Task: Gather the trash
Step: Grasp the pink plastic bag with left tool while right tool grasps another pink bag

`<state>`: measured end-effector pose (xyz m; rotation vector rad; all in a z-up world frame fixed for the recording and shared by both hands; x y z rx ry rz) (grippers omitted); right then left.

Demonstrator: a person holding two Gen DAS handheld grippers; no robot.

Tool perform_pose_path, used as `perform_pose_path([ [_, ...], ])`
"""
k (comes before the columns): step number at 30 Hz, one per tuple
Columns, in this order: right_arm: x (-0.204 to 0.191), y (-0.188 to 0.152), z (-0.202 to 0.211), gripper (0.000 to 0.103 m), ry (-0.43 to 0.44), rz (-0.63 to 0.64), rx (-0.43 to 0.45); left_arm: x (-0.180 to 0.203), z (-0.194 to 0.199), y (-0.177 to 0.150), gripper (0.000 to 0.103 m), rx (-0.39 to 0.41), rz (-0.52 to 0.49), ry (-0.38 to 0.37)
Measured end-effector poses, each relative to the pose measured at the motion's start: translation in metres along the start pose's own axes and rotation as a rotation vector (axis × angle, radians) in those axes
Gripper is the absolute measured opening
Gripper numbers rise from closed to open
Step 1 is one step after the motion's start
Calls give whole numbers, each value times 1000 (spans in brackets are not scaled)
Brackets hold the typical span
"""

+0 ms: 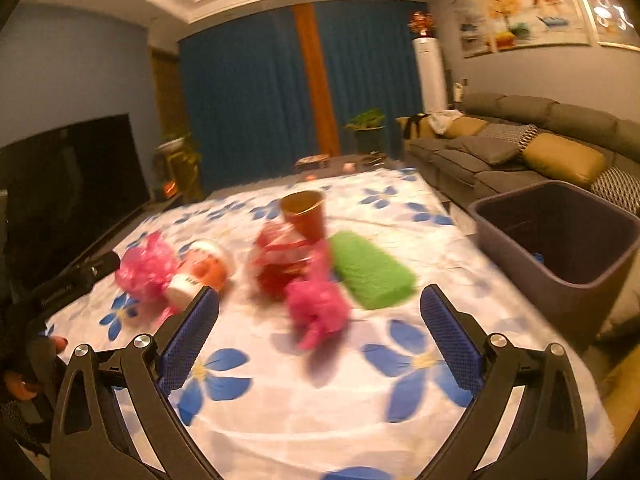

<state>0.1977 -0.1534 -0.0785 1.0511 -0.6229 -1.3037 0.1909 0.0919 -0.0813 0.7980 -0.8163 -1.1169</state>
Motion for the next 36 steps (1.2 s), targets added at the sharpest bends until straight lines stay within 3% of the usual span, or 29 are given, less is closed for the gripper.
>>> perform_pose_path([
  [15,2,-12,-42,97,-93,41,-72,-28,-7,-2,95,-12,31,2],
  [20,9,-15,-59,90,-108,40,-109,-29,-13,0,95,-13,21,7],
  [24,13,-18,-70,77,-103,23,-145,-32,-20,2,95,-22,22,12],
  [31,10,-28,-87,62,-86,30,-229,-33,-31,5,95,-38,19,12],
  [36,7,-34,-94,37,-58,25,-268,-38,-49,0,95,-91,51,-13],
])
Point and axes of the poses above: each gripper's, at about its wrist camera, not at the fingertips, and z roughly against the way its jaws point, x to its right, y to its top, the point moved 10 cm from there along -z, roughly the way its jaws point, and after that the axes turned 3 degrees about -z, right-handed, at the moved point
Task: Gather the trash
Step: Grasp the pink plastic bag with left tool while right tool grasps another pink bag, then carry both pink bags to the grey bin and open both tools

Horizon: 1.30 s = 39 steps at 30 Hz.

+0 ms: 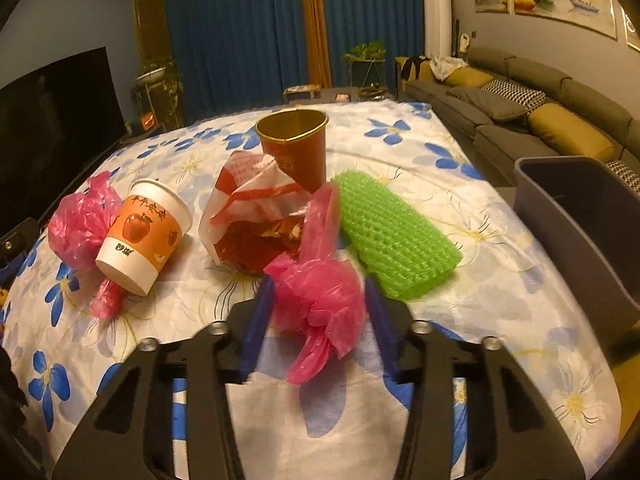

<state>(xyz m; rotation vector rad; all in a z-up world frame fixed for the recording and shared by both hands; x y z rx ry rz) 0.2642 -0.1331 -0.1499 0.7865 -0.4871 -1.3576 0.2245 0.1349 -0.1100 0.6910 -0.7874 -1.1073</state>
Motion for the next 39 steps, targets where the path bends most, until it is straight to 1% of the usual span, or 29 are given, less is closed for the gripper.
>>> perform_pose_path([
  [3,-3,-1,1,32,6,11,2,-4,-8,-2,95,-23,24,-8],
  [6,-5,0,4,28,7,23,11,-5,-16,-2,94,-50,52,-39],
  [10,-5,2,8,28,9,19,33,-3,-27,-1,88,-74,73,-72],
  [12,-3,3,10,28,10,11,41,-2,-35,-5,74,-106,84,-91],
  [13,-3,3,10,27,11,9,44,-1,-39,-7,69,-121,87,-103],
  [15,-3,4,12,27,11,7,53,2,-44,-11,50,-138,86,-126],
  [16,-3,4,13,27,12,9,55,3,-45,-12,46,-141,85,-135],
  [18,-4,5,14,27,12,12,61,7,-46,-13,28,-144,81,-155],
  [20,-4,6,17,27,12,13,77,9,-46,-14,20,-145,78,-171],
  [21,-4,7,18,27,13,12,84,11,-45,-14,14,-143,77,-176],
  [23,-2,5,21,27,18,6,94,10,-44,-14,9,-141,80,-181],
  [29,5,4,38,26,18,-20,130,4,-18,-4,4,-69,99,-188],
  [33,12,8,56,26,32,-51,166,2,9,4,4,-8,114,-197],
  [36,16,10,71,26,42,-72,192,6,30,8,4,37,100,-197],
  [39,18,13,85,26,48,-78,219,14,44,10,4,55,86,-209],
])
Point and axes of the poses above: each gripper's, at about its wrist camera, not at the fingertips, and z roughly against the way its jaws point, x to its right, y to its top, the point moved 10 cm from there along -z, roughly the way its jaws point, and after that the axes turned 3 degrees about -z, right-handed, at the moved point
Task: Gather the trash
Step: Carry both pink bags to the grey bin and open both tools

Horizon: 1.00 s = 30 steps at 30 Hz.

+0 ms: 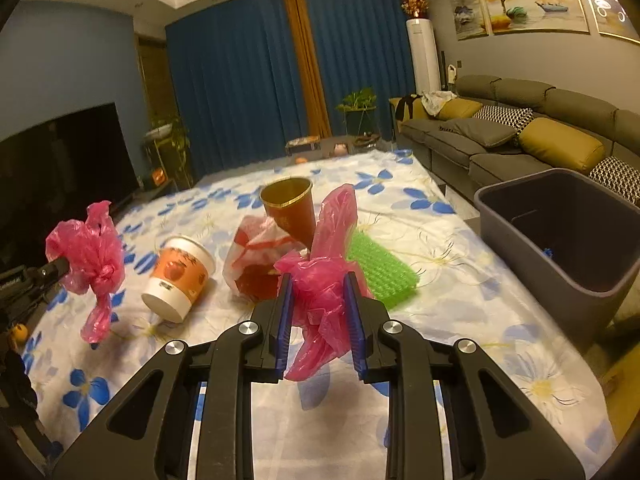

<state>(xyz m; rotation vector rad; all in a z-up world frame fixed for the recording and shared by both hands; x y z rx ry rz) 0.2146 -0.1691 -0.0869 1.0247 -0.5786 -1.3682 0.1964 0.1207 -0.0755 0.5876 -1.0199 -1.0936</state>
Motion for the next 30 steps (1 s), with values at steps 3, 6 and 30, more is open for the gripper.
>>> perform_pose_path([
  [3,0,4,13,26,6,-1,25,13,7,0,4,7,-24,-12],
  [6,3,7,24,26,10,-3,45,28,11,-2,4,14,-57,-20],
  [30,80,49,61,26,-82,-58,173,207,-31,-38,4,-61,-305,-235],
])
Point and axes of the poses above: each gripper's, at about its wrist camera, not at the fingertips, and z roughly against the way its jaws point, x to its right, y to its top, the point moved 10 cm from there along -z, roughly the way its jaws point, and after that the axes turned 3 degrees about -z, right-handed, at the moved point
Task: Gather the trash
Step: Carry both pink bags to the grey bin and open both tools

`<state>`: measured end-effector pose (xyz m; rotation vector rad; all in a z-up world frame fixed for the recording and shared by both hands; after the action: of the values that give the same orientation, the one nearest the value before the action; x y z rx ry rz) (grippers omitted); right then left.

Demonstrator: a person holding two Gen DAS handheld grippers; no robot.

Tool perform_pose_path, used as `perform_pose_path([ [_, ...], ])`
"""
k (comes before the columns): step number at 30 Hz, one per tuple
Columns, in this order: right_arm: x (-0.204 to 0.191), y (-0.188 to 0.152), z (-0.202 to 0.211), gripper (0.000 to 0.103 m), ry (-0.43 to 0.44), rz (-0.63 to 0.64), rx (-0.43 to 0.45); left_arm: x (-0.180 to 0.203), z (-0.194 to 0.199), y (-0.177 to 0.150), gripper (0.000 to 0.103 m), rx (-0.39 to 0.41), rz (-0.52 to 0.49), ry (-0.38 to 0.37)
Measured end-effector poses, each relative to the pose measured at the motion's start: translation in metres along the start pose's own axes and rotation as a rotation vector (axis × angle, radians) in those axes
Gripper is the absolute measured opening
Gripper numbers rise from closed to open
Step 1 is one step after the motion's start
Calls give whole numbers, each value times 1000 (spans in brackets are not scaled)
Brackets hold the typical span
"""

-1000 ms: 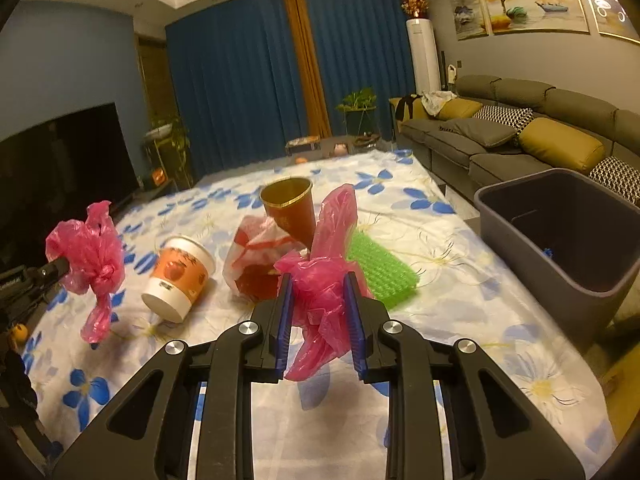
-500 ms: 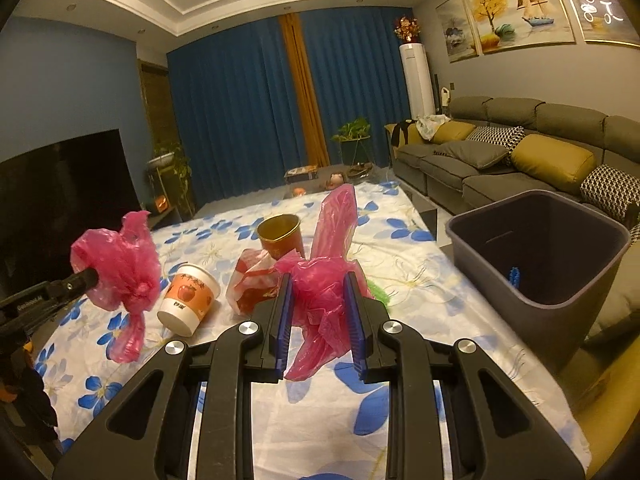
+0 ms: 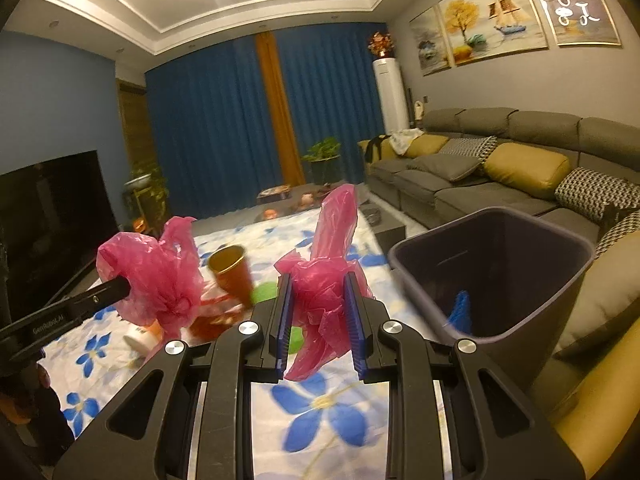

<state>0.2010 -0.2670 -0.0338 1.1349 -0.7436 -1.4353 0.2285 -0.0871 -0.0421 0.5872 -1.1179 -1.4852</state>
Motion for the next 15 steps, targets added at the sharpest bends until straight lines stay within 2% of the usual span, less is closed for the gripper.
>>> perform_pose_path([
  [15,79,31,-9,26,-148,-42,65,102,-69,30,4,-19,-90,-173],
])
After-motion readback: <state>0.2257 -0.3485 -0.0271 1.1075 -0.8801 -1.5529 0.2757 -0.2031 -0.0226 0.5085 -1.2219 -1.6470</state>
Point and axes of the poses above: each gripper's, at about its wrist camera, not at the fingertips, and z roughly against the way its jaws point, x to its right, y to its top, the point moved 10 cm from there along -z, roughly the way its jaws point, and after that the axes turned 3 degrees about -z, right-handed, at the moved point
